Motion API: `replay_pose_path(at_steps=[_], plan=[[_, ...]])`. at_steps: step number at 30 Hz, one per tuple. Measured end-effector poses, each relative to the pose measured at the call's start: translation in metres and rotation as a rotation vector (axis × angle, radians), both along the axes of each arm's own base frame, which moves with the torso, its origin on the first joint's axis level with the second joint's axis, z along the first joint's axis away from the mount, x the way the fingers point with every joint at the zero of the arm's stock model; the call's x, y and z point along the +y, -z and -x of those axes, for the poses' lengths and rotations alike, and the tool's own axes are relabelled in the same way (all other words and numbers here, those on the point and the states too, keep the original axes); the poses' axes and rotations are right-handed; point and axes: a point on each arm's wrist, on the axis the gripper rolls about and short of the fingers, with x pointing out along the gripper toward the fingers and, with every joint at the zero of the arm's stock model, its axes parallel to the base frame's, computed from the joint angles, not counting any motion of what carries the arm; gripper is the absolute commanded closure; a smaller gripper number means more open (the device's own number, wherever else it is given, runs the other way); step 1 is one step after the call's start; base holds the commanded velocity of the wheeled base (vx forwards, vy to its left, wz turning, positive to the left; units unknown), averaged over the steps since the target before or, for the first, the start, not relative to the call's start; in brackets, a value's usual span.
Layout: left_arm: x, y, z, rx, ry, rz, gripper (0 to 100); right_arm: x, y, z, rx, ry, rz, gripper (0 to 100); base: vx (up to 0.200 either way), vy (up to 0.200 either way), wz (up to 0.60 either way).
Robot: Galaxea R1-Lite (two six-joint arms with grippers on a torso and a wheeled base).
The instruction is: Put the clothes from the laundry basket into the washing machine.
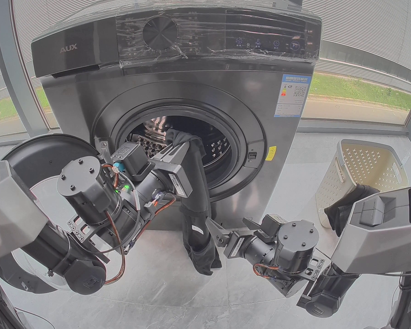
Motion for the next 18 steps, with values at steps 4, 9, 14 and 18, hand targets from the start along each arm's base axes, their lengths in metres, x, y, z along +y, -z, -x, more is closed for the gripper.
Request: replay_pose_path(at_steps=[4,9,14,18], plan=[[0.000,-0.001,0.000,-0.002,0.000,0.001,100,-0.005,0.009,0.003,0.047,0.020,0.059,0,0.000,0.000,0.00],[0.000,-0.003,0.000,-0.008,-0.001,0.006,100,-0.010,0.021,0.011,0.075,-0.011,0.152,0,0.000,0.000,0.00],[0.001,-0.004,0.000,-0.010,-0.004,0.009,100,-0.008,0.042,0.014,0.084,-0.081,0.226,0,0.000,0.000,0.00],[0.001,-0.004,0.001,-0.010,-0.006,0.009,100,-0.003,0.056,0.010,0.079,-0.118,0.263,0,0.000,0.000,0.00]])
